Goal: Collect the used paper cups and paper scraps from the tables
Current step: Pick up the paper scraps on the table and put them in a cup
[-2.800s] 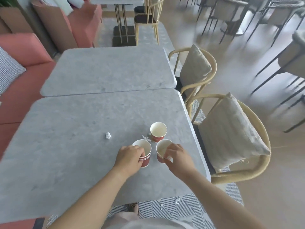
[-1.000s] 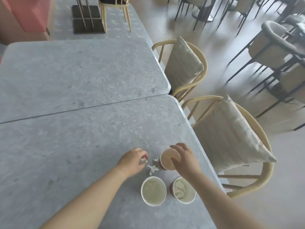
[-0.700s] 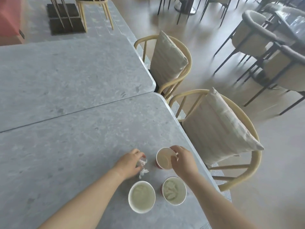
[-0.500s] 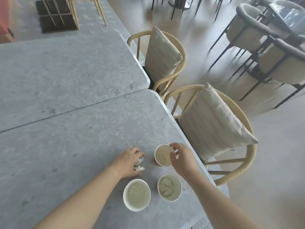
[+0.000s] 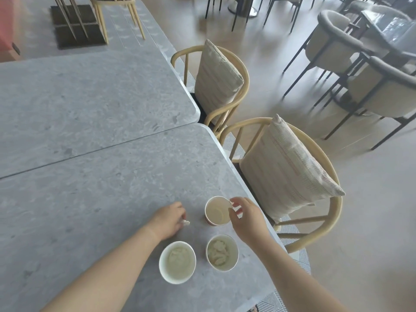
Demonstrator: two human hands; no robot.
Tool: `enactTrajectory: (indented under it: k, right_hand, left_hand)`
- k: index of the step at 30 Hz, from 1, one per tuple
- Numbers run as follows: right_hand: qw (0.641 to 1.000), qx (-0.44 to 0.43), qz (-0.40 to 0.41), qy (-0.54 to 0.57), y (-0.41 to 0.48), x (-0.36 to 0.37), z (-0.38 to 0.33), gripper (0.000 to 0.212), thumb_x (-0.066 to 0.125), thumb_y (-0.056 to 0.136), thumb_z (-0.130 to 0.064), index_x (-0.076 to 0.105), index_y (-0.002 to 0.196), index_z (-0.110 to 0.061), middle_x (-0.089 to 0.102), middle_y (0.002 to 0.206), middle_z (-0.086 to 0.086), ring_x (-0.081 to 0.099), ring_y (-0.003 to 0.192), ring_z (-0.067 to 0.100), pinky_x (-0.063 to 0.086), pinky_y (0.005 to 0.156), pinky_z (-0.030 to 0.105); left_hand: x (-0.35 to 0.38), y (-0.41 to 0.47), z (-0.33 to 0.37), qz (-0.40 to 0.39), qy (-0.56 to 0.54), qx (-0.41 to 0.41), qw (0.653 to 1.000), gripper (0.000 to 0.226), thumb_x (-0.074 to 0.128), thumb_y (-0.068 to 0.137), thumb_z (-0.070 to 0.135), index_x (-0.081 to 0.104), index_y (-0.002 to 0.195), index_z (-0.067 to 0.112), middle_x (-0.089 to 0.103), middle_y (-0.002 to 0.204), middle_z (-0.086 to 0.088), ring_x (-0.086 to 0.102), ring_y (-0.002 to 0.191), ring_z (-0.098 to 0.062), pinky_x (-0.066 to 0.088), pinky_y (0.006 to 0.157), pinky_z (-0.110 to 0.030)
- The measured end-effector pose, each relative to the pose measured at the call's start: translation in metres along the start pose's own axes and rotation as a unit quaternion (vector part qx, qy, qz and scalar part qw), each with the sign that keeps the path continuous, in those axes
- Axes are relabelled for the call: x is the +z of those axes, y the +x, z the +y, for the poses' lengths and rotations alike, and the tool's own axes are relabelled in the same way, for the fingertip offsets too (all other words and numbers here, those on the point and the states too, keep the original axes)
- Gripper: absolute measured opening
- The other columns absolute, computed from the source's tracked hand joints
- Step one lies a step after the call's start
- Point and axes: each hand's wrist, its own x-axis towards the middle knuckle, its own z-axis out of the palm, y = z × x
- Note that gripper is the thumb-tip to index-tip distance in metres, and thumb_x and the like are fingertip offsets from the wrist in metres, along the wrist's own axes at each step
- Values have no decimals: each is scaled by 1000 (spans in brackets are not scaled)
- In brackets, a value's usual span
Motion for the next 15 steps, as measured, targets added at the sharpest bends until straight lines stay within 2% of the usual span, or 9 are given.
enactTrajectory:
  k: [3, 5, 9, 12, 15]
  right_hand:
    - [1000, -10, 8, 12, -3, -4, -1, 22, 58, 87, -21, 58, 109, -21, 55, 98, -12, 54, 77, 5, 35, 62, 7]
    - [1000, -18, 11, 20, -5, -8, -3, 22, 58, 87, -21, 58, 109, -21, 55, 98, -12, 54, 77, 5, 38, 66, 14]
    - [999, -40, 1, 25, -13, -13, -4, 22, 58, 87, -21, 58, 109, -21, 56, 99, -10, 55, 78, 7, 40, 68, 17]
    - [998, -52, -12, 32, -21, -16, -2, 23, 58, 87, -21, 57, 110, -20, 58, 102, -6, 56, 78, 7, 40, 68, 16]
    - [997, -58, -31, 26, -26, -19, 1, 24, 58, 88, -23, 56, 112, -21, 56, 101, -8, 54, 78, 5, 35, 60, 7]
  left_hand:
    - [-13, -13, -1, 48, -42, -23, 998, 18, 58, 87, 27, 63, 100, 15, 56, 109, -3, 58, 99, -22, 41, 81, -30]
    - [-27, -27, 2, 90, -67, -32, 993, 12, 61, 85, 26, 64, 93, 17, 57, 101, -1, 59, 92, -21, 42, 78, -30]
    - [-55, -66, 20, 166, -124, -37, 978, 5, 65, 83, 30, 63, 82, 25, 54, 87, 9, 57, 76, -9, 48, 71, -27]
    - [-62, -94, 41, 168, -134, -28, 976, 5, 67, 81, 32, 63, 81, 29, 52, 86, 13, 54, 72, 1, 47, 70, -20]
    - [-58, -111, 60, 139, -121, -25, 983, 8, 66, 80, 35, 63, 87, 31, 51, 88, 16, 54, 74, 2, 45, 72, -18]
